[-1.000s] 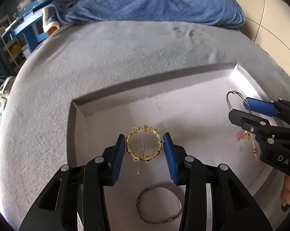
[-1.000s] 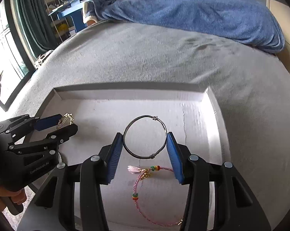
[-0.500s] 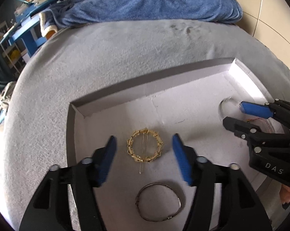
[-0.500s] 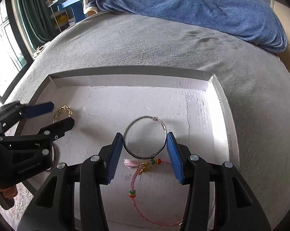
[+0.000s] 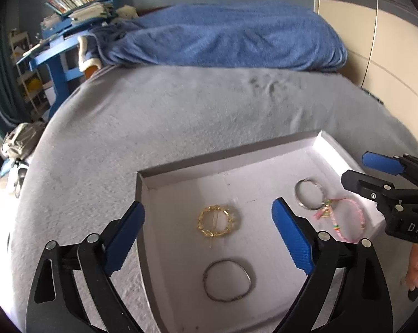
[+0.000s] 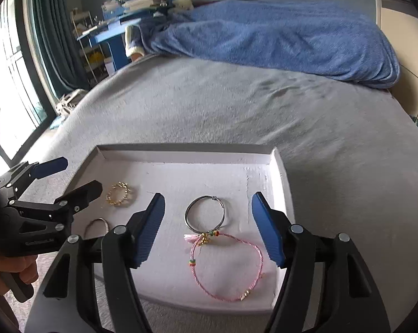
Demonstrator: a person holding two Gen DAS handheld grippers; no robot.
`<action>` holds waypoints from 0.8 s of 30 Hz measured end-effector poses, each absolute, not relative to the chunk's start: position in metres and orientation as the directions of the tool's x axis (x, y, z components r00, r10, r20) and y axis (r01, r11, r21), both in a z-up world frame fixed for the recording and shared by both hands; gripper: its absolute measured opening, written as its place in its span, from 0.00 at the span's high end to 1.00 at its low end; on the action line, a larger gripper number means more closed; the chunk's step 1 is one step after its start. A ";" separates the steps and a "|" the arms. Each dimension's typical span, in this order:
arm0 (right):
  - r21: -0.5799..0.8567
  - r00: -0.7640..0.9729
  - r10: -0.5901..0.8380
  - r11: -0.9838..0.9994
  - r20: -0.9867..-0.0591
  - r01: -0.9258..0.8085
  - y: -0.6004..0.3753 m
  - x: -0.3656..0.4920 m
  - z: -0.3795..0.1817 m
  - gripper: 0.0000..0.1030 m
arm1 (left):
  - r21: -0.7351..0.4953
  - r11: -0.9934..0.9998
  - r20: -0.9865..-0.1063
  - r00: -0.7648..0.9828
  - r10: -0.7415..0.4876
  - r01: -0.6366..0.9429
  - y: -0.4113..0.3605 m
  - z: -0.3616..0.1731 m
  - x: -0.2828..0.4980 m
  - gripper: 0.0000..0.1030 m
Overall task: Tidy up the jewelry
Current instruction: 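Move both open tools back to the jewelry pile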
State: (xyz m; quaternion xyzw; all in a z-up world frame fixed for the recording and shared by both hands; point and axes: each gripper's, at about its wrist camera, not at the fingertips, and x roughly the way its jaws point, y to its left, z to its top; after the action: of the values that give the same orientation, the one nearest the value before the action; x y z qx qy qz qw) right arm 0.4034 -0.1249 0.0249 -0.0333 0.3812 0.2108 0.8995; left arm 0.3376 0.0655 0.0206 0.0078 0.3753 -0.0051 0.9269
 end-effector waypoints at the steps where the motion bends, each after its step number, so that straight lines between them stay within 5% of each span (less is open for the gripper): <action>1: 0.101 0.624 0.355 0.909 -0.697 -0.404 -0.127 0.401 0.028 0.31 | 0.009 1.000 -0.690 0.723 -0.004 0.013 0.065 0.023 0.333 0.09; 11: 0.090 0.684 0.356 0.915 -0.637 -0.392 -0.146 0.360 0.057 0.16 | 0.008 1.000 -0.642 0.766 -0.004 0.012 0.061 0.054 0.285 0.07; 24: 0.103 0.717 0.356 0.923 -0.599 -0.371 -0.176 0.284 0.055 0.08 | -0.026 1.000 -0.636 0.771 -0.022 0.007 0.054 0.049 0.198 0.07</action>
State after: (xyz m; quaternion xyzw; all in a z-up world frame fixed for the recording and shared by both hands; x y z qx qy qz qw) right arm 0.2842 -0.1762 0.0552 -0.0122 0.3208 0.1962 0.9265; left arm 0.1980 0.0542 0.0490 -0.0110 0.3383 -0.0079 0.9409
